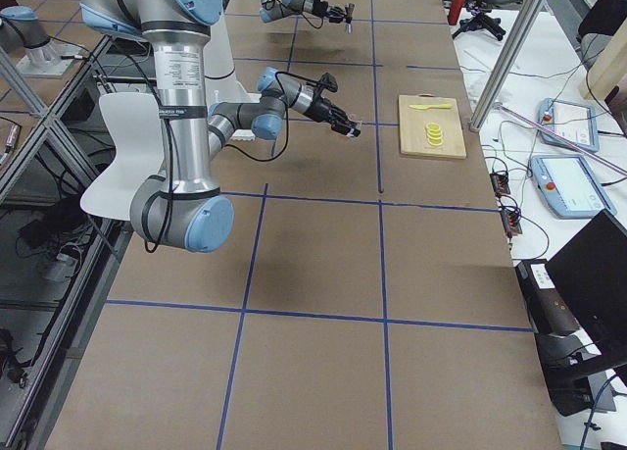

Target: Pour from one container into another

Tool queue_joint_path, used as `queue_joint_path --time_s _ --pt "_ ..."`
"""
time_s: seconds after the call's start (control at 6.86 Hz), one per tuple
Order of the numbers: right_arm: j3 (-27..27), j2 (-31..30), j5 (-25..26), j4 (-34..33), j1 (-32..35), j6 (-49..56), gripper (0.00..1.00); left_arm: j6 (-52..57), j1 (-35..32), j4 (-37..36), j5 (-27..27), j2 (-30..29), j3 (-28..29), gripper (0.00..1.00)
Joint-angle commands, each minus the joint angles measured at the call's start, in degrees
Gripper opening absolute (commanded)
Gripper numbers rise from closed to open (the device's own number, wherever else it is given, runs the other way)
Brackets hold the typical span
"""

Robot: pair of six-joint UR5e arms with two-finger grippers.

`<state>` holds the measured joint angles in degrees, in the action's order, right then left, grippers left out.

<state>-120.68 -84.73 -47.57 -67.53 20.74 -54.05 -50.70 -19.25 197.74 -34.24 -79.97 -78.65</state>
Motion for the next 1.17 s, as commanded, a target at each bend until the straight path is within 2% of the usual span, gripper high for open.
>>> queue_joint_path --time_s 0.0,0.15,0.73,1.02 --pt "0.27 0.09 -0.06 -0.06 0.0 0.0 0.0 -0.55 0.18 -1.12 1.28 -0.18 0.52 0.0" --pt "0.27 0.09 -0.15 -0.06 0.0 0.0 0.0 -0.63 0.44 -5.4 1.19 -0.79 0.52 0.0" --pt "1.24 0.0 -1.38 0.03 0.0 -0.35 0.0 -1.16 2.54 -6.32 0.75 -2.2 2.72 0.0" --pt "1.41 0.0 -1.56 0.03 0.0 -3.95 0.0 -1.25 3.08 -6.32 0.49 -2.38 2.72 0.0"
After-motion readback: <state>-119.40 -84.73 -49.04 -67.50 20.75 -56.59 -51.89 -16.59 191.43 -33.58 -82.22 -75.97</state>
